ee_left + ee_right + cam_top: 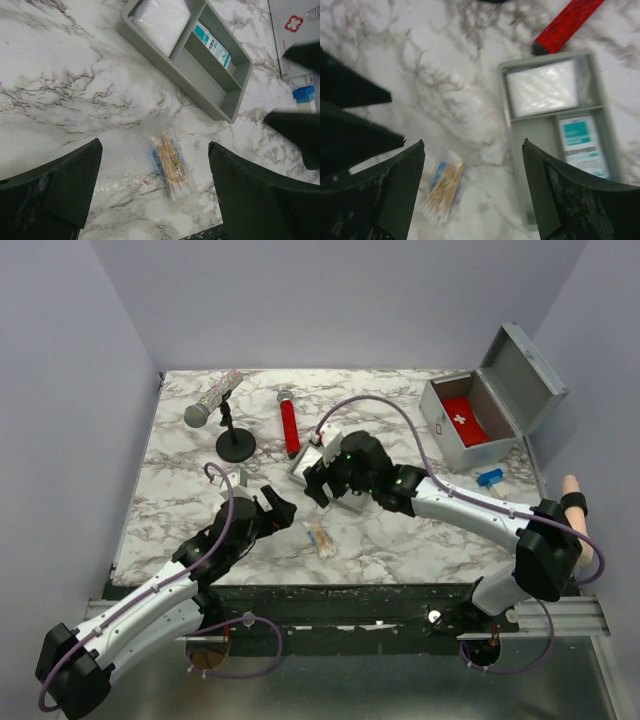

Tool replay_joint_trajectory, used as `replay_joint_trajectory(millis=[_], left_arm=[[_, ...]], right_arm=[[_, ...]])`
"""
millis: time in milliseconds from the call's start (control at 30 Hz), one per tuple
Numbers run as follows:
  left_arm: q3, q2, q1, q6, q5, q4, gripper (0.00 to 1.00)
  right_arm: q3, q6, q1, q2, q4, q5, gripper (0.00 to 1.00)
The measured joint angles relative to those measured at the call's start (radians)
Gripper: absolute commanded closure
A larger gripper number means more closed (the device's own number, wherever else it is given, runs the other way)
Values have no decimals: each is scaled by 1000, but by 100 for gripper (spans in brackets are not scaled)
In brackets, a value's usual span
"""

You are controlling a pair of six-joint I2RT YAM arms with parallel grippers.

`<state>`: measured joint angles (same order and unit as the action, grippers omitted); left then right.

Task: Organize the medicine kit

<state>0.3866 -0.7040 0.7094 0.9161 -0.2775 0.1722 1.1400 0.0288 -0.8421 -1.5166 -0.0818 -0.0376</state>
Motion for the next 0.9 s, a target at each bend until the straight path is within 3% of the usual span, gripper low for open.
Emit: replay_joint_trajectory(millis=[200,333,500,667,800,900], left_arm=[[0,123,0,38,-67,77,2],[-2,197,0,65,-95,95,2],[-3,180,0,86,-103,114,2],[-3,153,0,92,-103,116,2],[-4,146,0,95,-103,116,2],[-4,142,0,95,-103,116,2]], right_arm=[[-73,-204,-134,-48,-136,6,8],[-83,-275,-159,-111,-192,21,13],[-79,-316,-176,-219,-232,29,20],[-55,-340,-187,-261,-257,51,38],[-53,-349,-191,-269,-282,71,60],[-53,-354,-191,-265,-296,93,66]])
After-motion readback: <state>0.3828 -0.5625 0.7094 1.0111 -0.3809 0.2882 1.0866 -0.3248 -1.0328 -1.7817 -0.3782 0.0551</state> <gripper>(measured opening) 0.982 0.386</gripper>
